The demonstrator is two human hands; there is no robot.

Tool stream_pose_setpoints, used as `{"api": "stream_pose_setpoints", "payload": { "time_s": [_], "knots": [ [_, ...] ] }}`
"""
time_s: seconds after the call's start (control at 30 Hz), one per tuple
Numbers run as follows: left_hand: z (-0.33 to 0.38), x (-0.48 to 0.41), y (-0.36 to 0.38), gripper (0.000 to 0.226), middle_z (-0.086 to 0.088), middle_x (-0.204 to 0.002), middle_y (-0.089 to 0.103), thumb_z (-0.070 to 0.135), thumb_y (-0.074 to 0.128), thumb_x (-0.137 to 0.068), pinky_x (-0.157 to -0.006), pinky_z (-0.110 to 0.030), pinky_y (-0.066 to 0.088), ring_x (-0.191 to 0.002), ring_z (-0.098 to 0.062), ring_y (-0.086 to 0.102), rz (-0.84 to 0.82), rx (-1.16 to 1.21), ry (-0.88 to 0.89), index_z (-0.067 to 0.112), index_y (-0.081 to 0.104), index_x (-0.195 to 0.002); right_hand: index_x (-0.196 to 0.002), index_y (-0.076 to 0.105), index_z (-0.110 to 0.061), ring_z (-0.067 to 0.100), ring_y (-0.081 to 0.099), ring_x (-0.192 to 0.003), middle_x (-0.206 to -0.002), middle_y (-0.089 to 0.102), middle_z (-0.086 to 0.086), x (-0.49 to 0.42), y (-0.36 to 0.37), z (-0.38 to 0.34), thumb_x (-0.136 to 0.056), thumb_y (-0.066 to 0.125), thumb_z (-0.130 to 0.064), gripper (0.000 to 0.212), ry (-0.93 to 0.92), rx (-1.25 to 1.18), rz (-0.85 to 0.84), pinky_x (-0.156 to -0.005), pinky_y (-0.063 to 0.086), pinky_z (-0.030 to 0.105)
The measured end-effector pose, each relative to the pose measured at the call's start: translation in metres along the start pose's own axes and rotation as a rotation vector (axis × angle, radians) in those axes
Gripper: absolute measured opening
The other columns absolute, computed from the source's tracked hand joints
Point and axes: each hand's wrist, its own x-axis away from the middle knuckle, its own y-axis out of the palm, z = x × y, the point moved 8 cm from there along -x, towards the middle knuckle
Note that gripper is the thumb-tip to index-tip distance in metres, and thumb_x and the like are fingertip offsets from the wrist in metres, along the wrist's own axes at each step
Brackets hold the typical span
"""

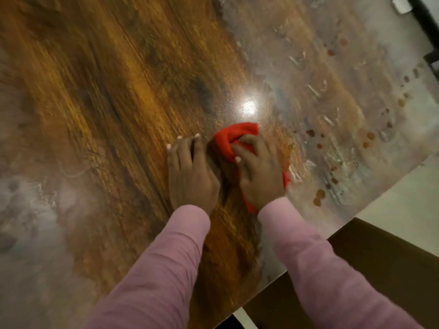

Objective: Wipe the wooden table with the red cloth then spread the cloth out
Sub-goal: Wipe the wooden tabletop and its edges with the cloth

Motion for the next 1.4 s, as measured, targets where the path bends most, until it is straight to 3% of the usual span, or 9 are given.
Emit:
{"api": "stream_pose_setpoints", "payload": {
  "time_s": [0.17, 0.4, 0.6, 0.67, 0.87, 1.07, 1.17, 1.27, 1.4],
  "knots": [
    [0.002, -0.001, 0.007, 0.057, -0.02, -0.136, 0.046, 0.018, 0.027, -0.086, -0.118, -0.046, 0.014, -0.134, -0.036, 0.034, -0.017, -0.071, 0.025, 0.001, 0.045, -0.138, -0.102, 0.073, -0.007, 0.038, 0.057, -0.095, -0.113, 0.065, 0.013, 0.026, 0.002, -0.008, -0.077, 0.063, 0.003, 0.029, -0.149, 0.01, 0.015, -0.085, 0.047, 0.042],
    [0.002, 0.002, 0.014, 0.058, -0.018, -0.139, 0.042, 0.02, 0.021, -0.088, -0.119, -0.044, 0.012, -0.136, -0.035, 0.03, -0.034, -0.108, 0.054, 0.003, 0.041, -0.14, -0.108, 0.072, -0.01, 0.041, 0.048, -0.111, -0.122, 0.06, 0.012, -0.002, -0.022, 0.061, -0.084, 0.057, -0.001, 0.03, 0.208, 0.065, 0.031, -0.096, 0.038, 0.039],
    [0.003, 0.002, 0.011, 0.058, -0.017, -0.139, 0.043, 0.019, 0.022, -0.087, -0.119, -0.044, 0.013, -0.136, -0.034, 0.031, -0.017, -0.097, 0.046, 0.003, 0.042, -0.139, -0.102, 0.073, -0.012, 0.035, 0.053, -0.098, -0.116, 0.062, 0.009, 0.082, -0.003, -0.019, -0.073, 0.068, 0.002, 0.033, -0.148, -0.032, -0.135, -0.085, 0.043, 0.036],
    [0.003, 0.003, 0.01, 0.057, -0.019, -0.139, 0.042, 0.018, 0.024, -0.087, -0.119, -0.045, 0.013, -0.136, -0.035, 0.031, -0.02, -0.088, 0.054, 0.002, 0.042, -0.139, -0.1, 0.073, -0.01, 0.037, 0.056, -0.095, -0.113, 0.064, 0.011, 0.085, -0.008, -0.012, -0.071, 0.068, 0.005, 0.033, -0.177, -0.013, -0.132, -0.083, 0.044, 0.037],
    [0.002, 0.005, 0.015, 0.052, -0.016, -0.143, 0.038, 0.011, 0.038, -0.091, -0.12, -0.043, 0.008, -0.138, -0.033, 0.026, -0.047, -0.107, 0.079, 0.004, 0.037, -0.143, -0.108, 0.072, -0.012, 0.039, 0.048, -0.112, -0.125, 0.058, 0.011, 0.041, -0.029, 0.062, -0.085, 0.059, 0.0, 0.029, 0.244, 0.092, -0.047, -0.094, 0.04, 0.039],
    [0.005, 0.005, 0.012, 0.053, -0.015, -0.141, 0.039, 0.011, 0.038, -0.09, -0.12, -0.042, 0.009, -0.138, -0.032, 0.028, -0.018, -0.11, 0.089, 0.004, 0.038, -0.142, -0.103, 0.073, -0.014, 0.035, 0.053, -0.1, -0.118, 0.062, 0.01, 0.119, -0.001, -0.021, -0.079, 0.064, 0.0, 0.029, -0.113, -0.023, -0.146, -0.086, 0.038, 0.032],
    [0.006, 0.006, 0.013, 0.053, -0.016, -0.141, 0.04, 0.011, 0.038, -0.09, -0.119, -0.042, 0.009, -0.137, -0.032, 0.028, -0.019, -0.11, 0.104, 0.004, 0.038, -0.142, -0.101, 0.073, -0.011, 0.035, 0.057, -0.094, -0.113, 0.065, 0.012, 0.126, -0.004, -0.021, -0.078, 0.064, 0.0, 0.027, -0.212, -0.018, -0.136, -0.083, 0.044, 0.036],
    [0.005, 0.007, 0.012, 0.052, -0.016, -0.14, 0.04, 0.011, 0.038, -0.09, -0.118, -0.04, 0.006, -0.137, -0.033, 0.028, -0.012, -0.097, 0.112, 0.004, 0.039, -0.142, -0.101, 0.073, -0.01, 0.039, 0.055, -0.1, -0.114, 0.064, 0.013, 0.096, -0.017, 0.017, -0.078, 0.064, 0.003, 0.028, -0.018, 0.053, -0.048, -0.086, 0.043, 0.042],
    [0.007, 0.008, 0.013, 0.053, -0.015, -0.142, 0.039, 0.013, 0.035, -0.091, -0.116, -0.039, 0.002, -0.139, -0.033, 0.025, -0.031, -0.098, 0.146, 0.004, 0.036, -0.143, -0.112, 0.07, -0.013, 0.037, 0.044, -0.114, -0.127, 0.056, 0.009, 0.071, -0.026, 0.053, -0.087, 0.057, -0.004, 0.03, 0.31, 0.119, -0.021, -0.094, 0.032, 0.033]
  ]
}}
